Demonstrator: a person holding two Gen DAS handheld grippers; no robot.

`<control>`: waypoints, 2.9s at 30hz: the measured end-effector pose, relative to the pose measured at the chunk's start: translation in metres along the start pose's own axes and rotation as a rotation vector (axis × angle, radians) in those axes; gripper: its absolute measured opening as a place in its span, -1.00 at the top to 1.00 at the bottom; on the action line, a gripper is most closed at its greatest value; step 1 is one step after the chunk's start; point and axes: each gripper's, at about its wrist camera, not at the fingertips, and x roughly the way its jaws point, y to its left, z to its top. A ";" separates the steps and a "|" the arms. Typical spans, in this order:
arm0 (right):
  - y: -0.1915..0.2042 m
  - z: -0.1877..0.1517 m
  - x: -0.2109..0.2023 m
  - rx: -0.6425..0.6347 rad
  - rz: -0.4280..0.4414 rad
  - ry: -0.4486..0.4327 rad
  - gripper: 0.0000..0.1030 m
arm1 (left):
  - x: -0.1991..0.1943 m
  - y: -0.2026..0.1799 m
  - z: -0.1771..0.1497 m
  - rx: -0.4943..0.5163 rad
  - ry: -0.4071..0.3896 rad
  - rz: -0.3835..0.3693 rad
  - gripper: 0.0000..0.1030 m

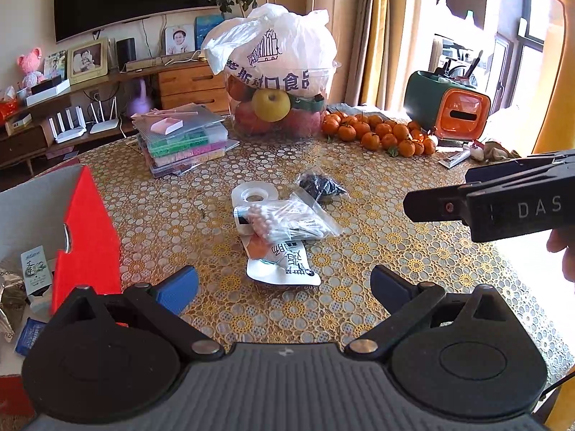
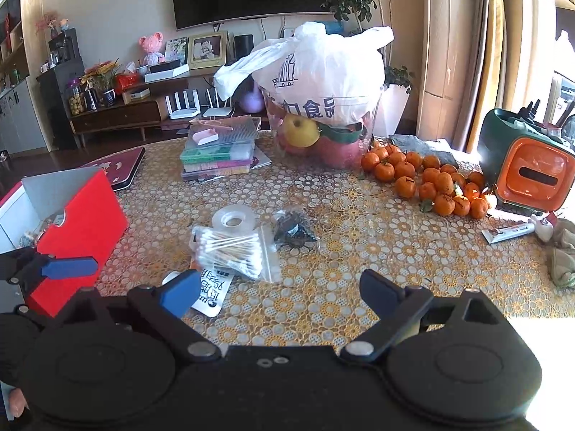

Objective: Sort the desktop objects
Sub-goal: 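Move both tools toward the remaining items on the table, then grasp the white sausage packet with the left tool while the right tool grasps the black bag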

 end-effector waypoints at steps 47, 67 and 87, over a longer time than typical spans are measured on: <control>-0.024 0.040 0.181 0.052 -0.003 0.140 0.01 | 0.111 0.000 0.001 -0.034 -0.001 0.062 -0.27; -0.028 0.034 0.140 0.085 0.028 0.103 0.25 | 0.092 0.009 -0.004 -0.076 0.021 0.019 -0.15; -0.010 -0.001 0.038 0.114 0.056 0.094 0.25 | 0.005 0.013 -0.003 -0.108 0.044 -0.057 -0.15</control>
